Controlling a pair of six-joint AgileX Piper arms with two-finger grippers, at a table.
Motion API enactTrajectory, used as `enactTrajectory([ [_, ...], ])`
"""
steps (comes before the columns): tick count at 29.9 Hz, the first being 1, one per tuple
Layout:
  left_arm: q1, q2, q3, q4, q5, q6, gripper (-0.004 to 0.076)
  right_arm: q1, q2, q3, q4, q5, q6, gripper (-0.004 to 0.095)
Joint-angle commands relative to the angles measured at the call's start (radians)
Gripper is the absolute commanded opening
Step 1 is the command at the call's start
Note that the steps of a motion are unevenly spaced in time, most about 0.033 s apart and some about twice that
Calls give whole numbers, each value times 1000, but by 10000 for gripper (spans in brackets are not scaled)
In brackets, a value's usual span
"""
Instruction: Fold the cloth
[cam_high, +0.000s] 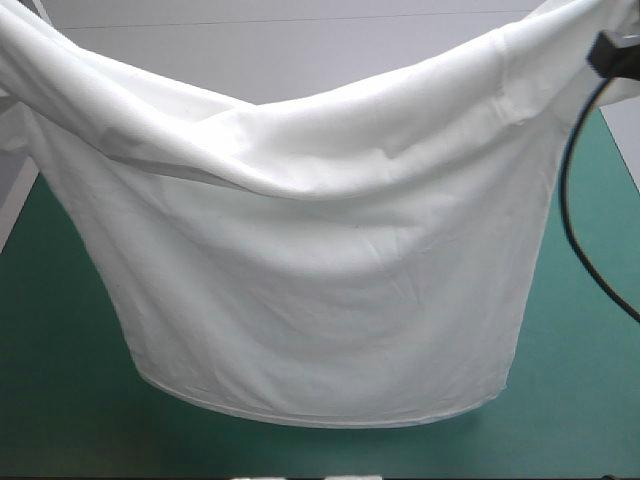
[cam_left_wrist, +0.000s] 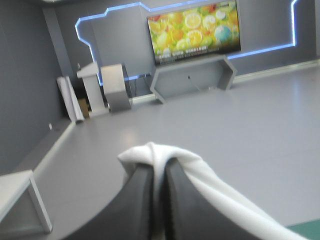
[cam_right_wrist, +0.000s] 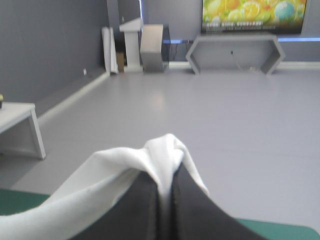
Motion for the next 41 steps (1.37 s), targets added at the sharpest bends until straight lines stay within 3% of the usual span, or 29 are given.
enactTrajectory([
  [1, -5, 6, 100, -8, -83, 9, -10, -3, 37, 75, -6, -102, -10, -18],
  [11, -5, 124, 412, -74, -305, 40, -10, -3, 199, 308, -20, -351, 23, -18],
  [19, -5, 370, 426, -239, -451, 140, -10, -3, 451, 320, -115, -549, 115, -18],
  [27, -5, 635, 426, -239, -649, 155, -10, -12, 701, 320, -120, -770, 123, -18],
  [31, -5, 738, 426, -239, -728, 155, -8, -14, 775, 320, -120, -806, 92, -5],
  [33, -5, 771, 426, -241, -768, 155, 15, -17, 787, 320, -118, -794, 101, 85],
  [34, -5, 780, 426, -243, -784, 155, 52, -23, 787, 320, -111, -789, 108, 177],
  [37, -5, 783, 424, -243, -804, 151, 258, -35, 785, 311, -111, -761, 147, 604],
  [39, -5, 774, 417, -243, -799, 151, 405, -44, 778, 281, -112, -696, 154, 832],
  [41, -5, 752, 397, -237, -755, 151, 515, -44, 766, 239, -120, -611, 148, 943],
])
